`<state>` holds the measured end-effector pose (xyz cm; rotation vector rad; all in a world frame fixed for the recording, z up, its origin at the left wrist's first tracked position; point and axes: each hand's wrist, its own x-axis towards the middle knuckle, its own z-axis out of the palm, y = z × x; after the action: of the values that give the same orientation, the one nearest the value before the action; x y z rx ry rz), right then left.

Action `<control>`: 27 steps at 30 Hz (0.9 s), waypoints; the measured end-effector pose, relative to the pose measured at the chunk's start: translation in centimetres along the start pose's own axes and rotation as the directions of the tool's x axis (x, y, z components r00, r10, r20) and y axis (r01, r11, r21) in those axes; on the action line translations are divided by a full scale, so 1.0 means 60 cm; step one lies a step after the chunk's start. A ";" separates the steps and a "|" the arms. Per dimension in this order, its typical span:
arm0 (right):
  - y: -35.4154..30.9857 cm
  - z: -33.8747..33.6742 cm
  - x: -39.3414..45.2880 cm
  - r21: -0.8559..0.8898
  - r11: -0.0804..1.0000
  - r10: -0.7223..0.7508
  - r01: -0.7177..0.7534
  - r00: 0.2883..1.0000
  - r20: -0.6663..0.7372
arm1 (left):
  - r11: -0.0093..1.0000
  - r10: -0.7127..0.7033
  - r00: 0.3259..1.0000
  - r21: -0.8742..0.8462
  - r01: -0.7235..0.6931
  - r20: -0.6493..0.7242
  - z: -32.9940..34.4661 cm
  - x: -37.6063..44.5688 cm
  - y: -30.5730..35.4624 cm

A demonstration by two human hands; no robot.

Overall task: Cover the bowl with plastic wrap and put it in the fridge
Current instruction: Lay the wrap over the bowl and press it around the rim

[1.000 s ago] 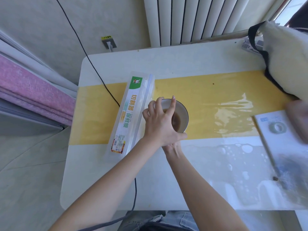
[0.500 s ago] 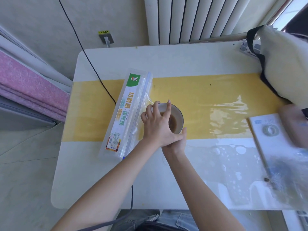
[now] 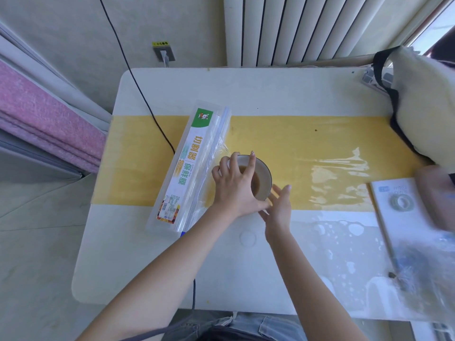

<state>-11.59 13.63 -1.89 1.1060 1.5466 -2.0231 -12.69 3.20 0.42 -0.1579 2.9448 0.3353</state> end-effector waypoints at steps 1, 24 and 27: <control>-0.002 -0.003 0.001 -0.053 0.998 -0.043 0.044 0.999 0.014 | 1.000 0.027 1.000 0.016 -0.027 -0.007 0.008 0.000 -0.001; -0.008 0.023 0.024 -0.691 0.600 -0.314 0.403 0.913 0.260 | 0.995 0.070 0.998 0.065 -0.070 0.004 0.056 -0.006 -0.032; -0.013 0.022 0.026 -0.699 0.588 -0.313 0.406 0.912 0.266 | 0.997 0.037 0.999 0.070 -0.035 -0.026 0.057 -0.017 -0.024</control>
<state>-13.57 12.90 -2.45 0.3428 2.3590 -1.3197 -10.94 2.66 -2.97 -0.1019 2.9848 0.2362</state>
